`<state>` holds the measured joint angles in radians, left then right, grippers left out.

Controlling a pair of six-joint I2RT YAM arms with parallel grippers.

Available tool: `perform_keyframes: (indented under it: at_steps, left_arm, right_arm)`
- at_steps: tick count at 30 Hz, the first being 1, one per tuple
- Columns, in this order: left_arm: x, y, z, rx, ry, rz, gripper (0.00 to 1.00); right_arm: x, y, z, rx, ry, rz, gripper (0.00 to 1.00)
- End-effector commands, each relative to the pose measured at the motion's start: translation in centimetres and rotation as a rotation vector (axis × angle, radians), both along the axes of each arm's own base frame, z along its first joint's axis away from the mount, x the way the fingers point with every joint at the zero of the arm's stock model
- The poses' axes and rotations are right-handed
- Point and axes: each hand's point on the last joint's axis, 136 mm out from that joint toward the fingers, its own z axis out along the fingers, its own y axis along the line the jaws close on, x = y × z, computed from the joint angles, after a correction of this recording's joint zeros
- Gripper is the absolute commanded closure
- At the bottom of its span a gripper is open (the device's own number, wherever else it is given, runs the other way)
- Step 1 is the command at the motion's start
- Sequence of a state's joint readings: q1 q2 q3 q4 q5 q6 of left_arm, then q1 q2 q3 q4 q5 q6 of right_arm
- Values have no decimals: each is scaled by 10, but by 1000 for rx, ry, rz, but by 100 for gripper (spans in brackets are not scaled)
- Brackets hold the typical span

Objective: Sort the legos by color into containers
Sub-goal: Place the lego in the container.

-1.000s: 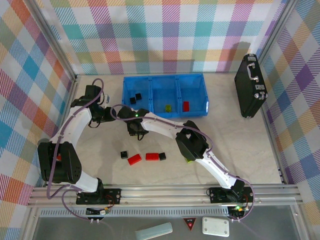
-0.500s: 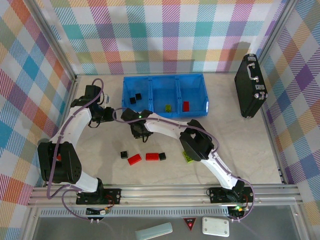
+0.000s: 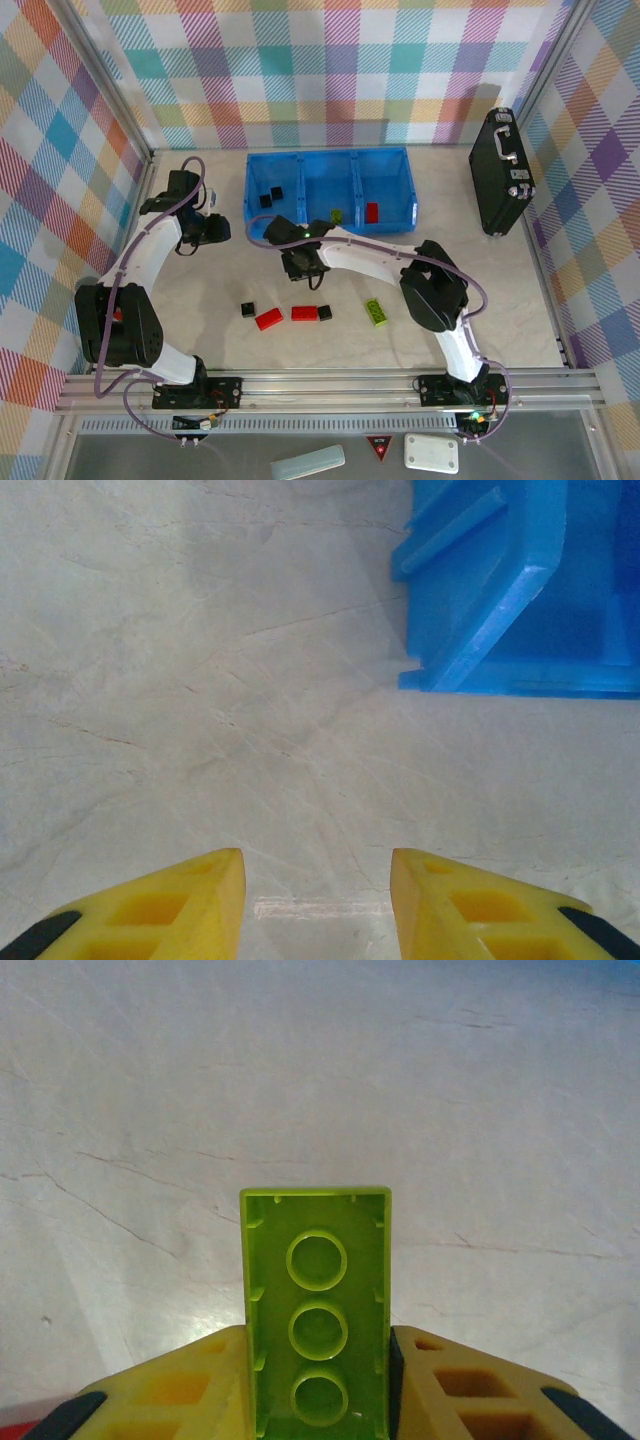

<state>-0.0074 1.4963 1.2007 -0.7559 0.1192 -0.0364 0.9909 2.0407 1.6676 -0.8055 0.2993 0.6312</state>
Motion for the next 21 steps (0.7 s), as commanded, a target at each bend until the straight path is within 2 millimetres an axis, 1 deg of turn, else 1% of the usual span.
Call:
perform_keyframes:
  at_steps: [1, 5, 8, 11, 15, 21]
  left_arm:
    - [-1, 6, 6, -6, -13, 20, 57]
    - [-1, 5, 7, -13, -16, 17, 57]
    - [-1, 4, 8, -17, -18, 15, 57]
    - [-1, 3, 7, -23, -17, 14, 57]
    - [-1, 2, 8, -26, -17, 13, 57]
    - [-1, 2, 7, -27, -15, 11, 57]
  right_arm:
    - [2, -16, 20, 10, -22, -17, 64]
    - [7, -32, 29, 21, -25, -42, 64]
    - [15, -42, 36, 32, -33, -63, 64]
    - [27, -52, 40, 43, -40, -89, 64]
    - [44, -58, 44, 71, -38, -110, 64]
    - [76, -65, 45, 89, -32, -138, 64]
